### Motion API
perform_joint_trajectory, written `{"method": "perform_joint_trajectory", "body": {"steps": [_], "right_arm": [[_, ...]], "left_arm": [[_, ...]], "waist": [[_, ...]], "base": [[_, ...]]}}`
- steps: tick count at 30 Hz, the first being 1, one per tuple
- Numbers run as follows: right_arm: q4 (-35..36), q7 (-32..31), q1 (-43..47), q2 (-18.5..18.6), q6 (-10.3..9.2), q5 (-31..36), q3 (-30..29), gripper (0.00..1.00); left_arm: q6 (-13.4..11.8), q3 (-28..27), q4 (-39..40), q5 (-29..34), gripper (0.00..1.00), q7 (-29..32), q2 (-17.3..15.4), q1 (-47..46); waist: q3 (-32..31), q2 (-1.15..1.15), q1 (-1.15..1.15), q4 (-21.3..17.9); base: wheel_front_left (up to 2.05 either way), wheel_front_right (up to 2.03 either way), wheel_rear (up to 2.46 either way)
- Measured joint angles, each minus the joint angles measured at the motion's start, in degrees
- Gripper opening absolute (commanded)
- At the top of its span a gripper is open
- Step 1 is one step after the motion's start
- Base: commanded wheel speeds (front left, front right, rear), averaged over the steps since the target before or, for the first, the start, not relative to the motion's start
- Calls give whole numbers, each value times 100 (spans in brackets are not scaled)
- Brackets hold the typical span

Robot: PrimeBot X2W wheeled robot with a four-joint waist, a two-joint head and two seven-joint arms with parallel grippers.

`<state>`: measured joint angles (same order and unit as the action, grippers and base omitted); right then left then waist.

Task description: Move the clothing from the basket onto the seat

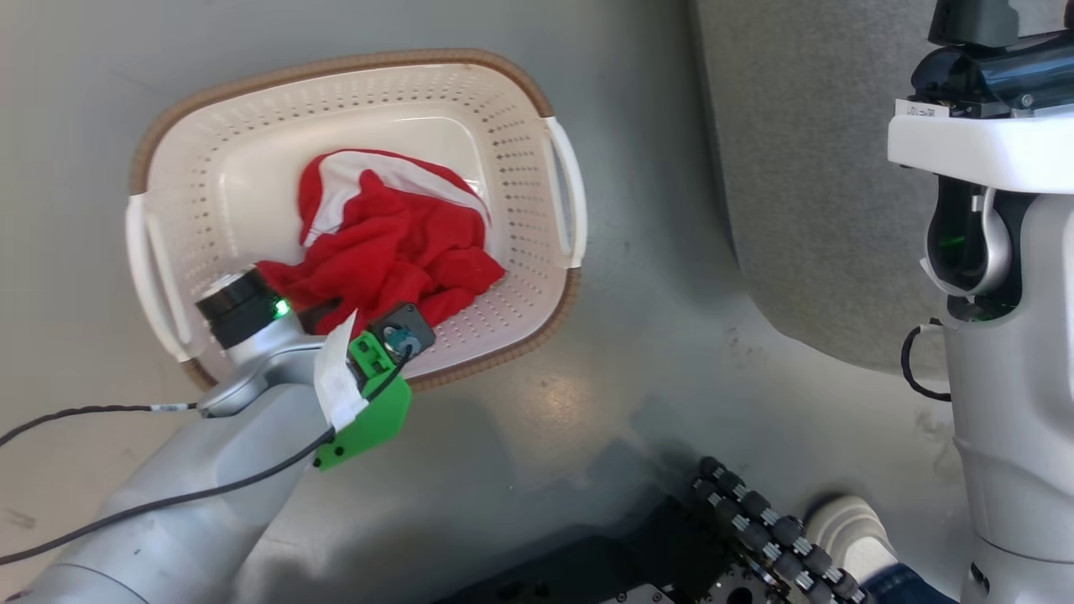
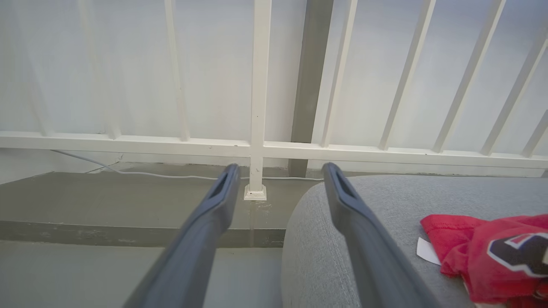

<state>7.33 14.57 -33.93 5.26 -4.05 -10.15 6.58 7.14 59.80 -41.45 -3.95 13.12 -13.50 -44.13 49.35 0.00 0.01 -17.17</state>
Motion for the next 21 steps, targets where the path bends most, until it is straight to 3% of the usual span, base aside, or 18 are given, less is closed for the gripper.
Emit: {"method": "perform_joint_trajectory", "body": {"steps": [8, 9, 11, 21], "right_arm": [[-102, 1, -85, -81, -1, -44, 45, 100], [-116, 1, -90, -101, -1, -45, 49, 100], [-115, 1, -93, -118, -2, -44, 25, 100], [-113, 1, -143, -151, -7, -43, -33, 100]], "left_arm": [[0, 587, -281, -347, 100, 207, -97, -264], [0, 706, -312, -477, 44, 253, -122, -301], [0, 856, -364, -567, 0, 258, -127, -322], [19, 1223, -414, -1023, 0, 319, -156, -547]], "waist": [[122, 0, 0, -271], [146, 0, 0, -321], [167, 0, 0, -360], [190, 0, 0, -412]], "base": [[0, 0, 0], [0, 0, 0], [0, 0, 0], [0, 0, 0]]}}
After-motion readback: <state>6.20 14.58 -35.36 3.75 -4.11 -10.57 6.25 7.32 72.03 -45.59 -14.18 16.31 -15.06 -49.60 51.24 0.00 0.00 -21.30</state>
